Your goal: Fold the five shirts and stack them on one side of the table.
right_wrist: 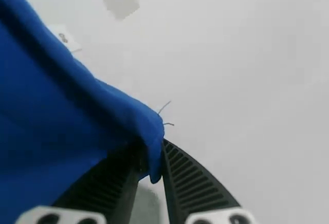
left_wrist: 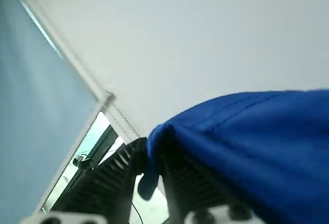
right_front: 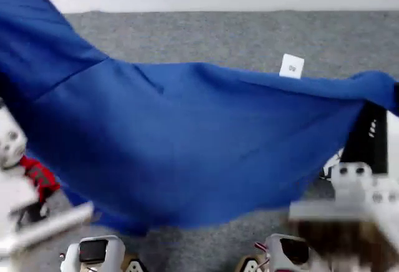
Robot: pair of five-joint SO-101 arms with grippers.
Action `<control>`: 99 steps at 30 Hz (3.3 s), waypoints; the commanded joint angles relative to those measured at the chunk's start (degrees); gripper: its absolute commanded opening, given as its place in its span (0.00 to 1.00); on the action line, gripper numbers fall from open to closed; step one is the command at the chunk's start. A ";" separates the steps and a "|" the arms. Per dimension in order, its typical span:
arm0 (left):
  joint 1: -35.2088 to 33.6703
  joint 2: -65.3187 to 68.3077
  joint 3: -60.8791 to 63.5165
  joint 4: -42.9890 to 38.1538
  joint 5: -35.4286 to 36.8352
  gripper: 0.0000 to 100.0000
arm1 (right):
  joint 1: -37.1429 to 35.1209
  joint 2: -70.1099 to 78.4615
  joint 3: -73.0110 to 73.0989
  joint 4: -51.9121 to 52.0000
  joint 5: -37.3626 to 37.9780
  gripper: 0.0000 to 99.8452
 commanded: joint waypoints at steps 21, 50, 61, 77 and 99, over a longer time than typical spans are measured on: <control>6.51 30.33 56.13 -42.46 -13.63 0.00 | -5.32 0.22 96.00 -59.38 0.26 0.01; 2.64 80.18 3.47 -56.53 -13.80 0.00 | -9.19 47.34 58.64 -89.10 7.38 0.01; 4.04 63.65 3.56 -13.63 -13.45 0.00 | -10.33 40.04 58.73 -65.45 7.12 0.01; 4.48 48.88 3.30 37.63 -10.73 0.00 | -10.68 31.96 58.73 -32.92 2.20 0.01; 3.43 22.15 37.58 55.82 -12.13 0.00 | -11.38 32.13 62.51 -9.27 -1.58 0.01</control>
